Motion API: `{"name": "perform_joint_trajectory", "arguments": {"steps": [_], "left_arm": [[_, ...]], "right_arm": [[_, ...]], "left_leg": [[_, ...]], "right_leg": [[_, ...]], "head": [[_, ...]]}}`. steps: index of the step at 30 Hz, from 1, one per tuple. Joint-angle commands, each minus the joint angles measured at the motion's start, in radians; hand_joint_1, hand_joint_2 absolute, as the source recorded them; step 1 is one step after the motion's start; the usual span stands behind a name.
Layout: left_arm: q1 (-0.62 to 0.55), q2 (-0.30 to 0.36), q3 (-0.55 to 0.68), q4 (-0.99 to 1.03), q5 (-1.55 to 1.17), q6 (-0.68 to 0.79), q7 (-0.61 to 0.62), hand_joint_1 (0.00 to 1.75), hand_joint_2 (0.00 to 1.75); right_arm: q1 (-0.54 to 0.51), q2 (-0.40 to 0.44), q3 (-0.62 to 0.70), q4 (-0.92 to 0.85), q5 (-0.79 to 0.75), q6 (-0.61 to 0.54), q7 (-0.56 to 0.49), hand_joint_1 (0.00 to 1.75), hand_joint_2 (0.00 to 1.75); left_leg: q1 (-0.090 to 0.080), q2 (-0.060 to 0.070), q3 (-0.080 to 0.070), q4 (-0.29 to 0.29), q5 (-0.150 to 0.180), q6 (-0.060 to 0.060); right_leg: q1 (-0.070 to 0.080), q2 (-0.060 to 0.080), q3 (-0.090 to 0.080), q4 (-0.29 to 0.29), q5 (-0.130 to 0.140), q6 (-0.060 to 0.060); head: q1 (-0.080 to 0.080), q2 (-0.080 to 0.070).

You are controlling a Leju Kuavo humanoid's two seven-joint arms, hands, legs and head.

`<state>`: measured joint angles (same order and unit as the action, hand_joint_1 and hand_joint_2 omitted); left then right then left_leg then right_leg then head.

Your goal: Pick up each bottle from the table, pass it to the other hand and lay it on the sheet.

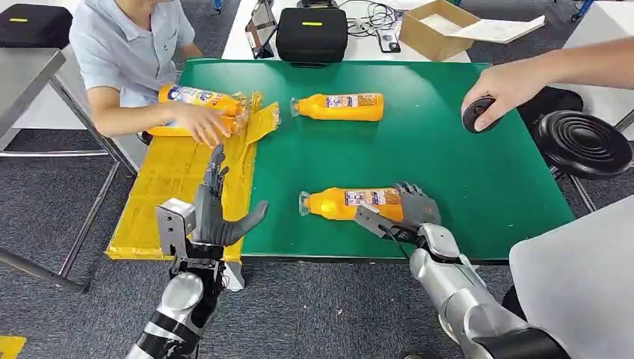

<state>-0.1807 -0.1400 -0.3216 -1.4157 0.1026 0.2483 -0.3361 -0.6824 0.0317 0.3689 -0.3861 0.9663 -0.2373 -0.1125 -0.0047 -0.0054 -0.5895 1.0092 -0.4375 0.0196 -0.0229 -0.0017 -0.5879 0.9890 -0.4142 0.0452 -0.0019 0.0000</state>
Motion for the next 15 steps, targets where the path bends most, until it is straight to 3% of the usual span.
{"name": "perform_joint_trajectory", "arguments": {"steps": [1,10,12,15], "left_arm": [[-0.048,0.017,-0.019,0.099,0.005,-0.013,0.003,0.0,1.75],[-0.058,0.015,-0.017,0.116,0.009,-0.019,0.004,0.0,1.75],[-0.054,0.016,-0.012,0.108,0.014,-0.021,0.001,0.0,1.75],[-0.021,-0.003,0.032,0.068,0.039,0.03,-0.045,0.0,1.75]], "right_arm": [[0.042,0.0,-0.01,0.097,-0.011,0.082,-0.007,1.75,1.75],[0.068,0.01,-0.034,0.098,-0.034,0.072,-0.029,1.75,1.75],[0.08,0.019,-0.088,0.087,-0.096,0.085,-0.078,1.75,1.75],[0.099,0.05,-0.218,0.051,-0.252,0.05,-0.254,1.75,1.75]], "left_leg": [[0.003,-0.003,0.004,-0.002,0.0,-0.002],[0.003,-0.002,0.009,-0.002,0.0,-0.002],[0.003,-0.002,0.01,-0.002,0.0,-0.002],[0.002,-0.001,0.011,-0.002,0.0,-0.002]], "right_leg": [[0.003,-0.003,0.006,-0.003,-0.001,-0.003],[0.004,-0.003,0.01,-0.004,0.0,-0.003],[0.004,-0.004,0.011,-0.004,0.0,-0.003],[0.003,-0.002,0.012,-0.003,0.0,-0.002]], "head": [[0.0,0.0],[0.0,0.0],[0.0,0.0],[0.0,0.0]]}}
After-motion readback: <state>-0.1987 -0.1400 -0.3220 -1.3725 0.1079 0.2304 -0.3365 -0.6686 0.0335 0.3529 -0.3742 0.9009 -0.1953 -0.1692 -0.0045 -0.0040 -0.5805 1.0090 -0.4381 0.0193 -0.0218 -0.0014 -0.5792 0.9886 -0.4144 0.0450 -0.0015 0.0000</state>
